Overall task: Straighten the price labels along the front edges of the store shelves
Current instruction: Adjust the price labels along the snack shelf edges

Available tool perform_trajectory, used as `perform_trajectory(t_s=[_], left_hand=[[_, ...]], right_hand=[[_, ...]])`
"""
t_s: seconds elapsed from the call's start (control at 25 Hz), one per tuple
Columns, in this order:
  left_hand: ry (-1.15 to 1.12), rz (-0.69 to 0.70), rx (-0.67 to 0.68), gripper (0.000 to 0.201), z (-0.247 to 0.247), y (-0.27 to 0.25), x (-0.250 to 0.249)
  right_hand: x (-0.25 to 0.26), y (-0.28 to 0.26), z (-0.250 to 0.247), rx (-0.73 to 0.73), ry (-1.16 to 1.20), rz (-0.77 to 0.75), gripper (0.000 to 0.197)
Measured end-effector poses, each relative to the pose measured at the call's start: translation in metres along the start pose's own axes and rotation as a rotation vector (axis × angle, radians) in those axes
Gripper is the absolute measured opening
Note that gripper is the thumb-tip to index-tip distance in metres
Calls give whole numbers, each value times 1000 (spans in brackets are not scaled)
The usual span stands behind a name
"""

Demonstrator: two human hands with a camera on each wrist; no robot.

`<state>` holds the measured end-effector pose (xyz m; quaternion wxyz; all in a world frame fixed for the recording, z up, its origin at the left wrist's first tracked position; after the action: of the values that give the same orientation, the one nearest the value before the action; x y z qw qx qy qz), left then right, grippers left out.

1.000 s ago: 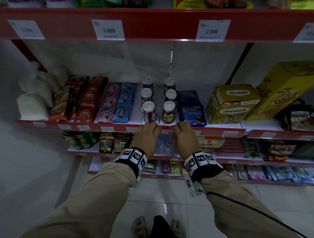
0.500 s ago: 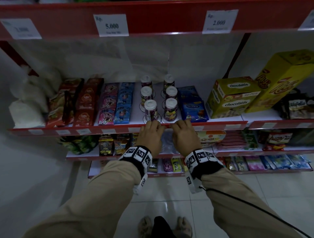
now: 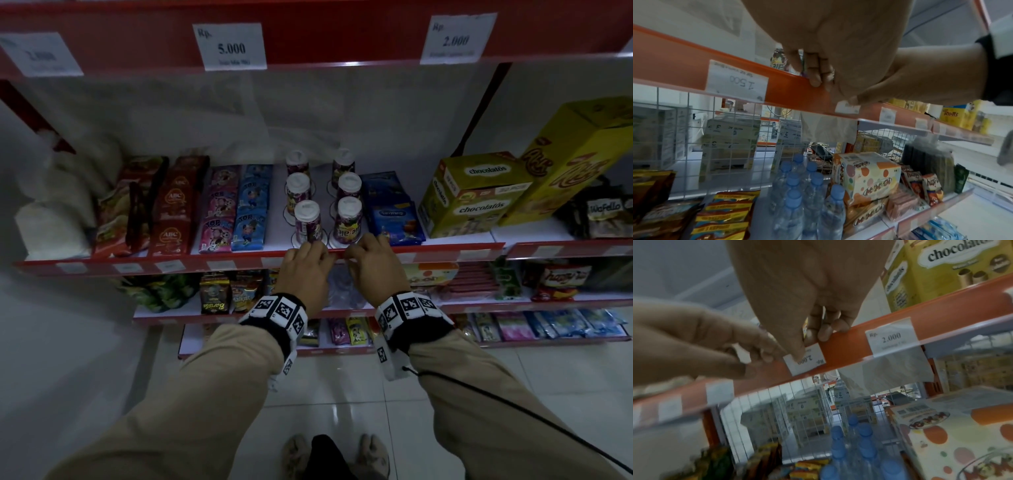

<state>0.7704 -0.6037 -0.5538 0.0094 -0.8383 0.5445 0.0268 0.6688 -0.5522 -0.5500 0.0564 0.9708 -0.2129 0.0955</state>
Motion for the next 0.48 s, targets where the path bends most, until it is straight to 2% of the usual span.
perform_trajectory(t_s=[0.16,0.28,0.36,0.48], left_hand=[[-85,-18,-50,50,-6,-2,7],[-213,-76,-117,43,-11,-2,14],[-324,-114,-149,41,-12,-3,19],[-396,-149,-196,33,-15,-3,21]], right_hand=[[-11,5,-12,-81,425,66,15],[-11,4,-18,-139,801,140,18],[-7,4,-16,-112,928,186,24],[-1,2,-12,-77,1010,174,23]])
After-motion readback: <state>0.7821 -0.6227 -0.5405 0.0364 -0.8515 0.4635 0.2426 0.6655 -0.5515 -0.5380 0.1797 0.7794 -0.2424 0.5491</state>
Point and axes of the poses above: each hand's wrist, its own y-axis towards the middle knuckle, its own z-axis out of the palm, x = y × z, the point moved 7 cm from there along y, towards the middle knuckle, and after that the axes turned 7 degrees about z, right-handed, at the moved point
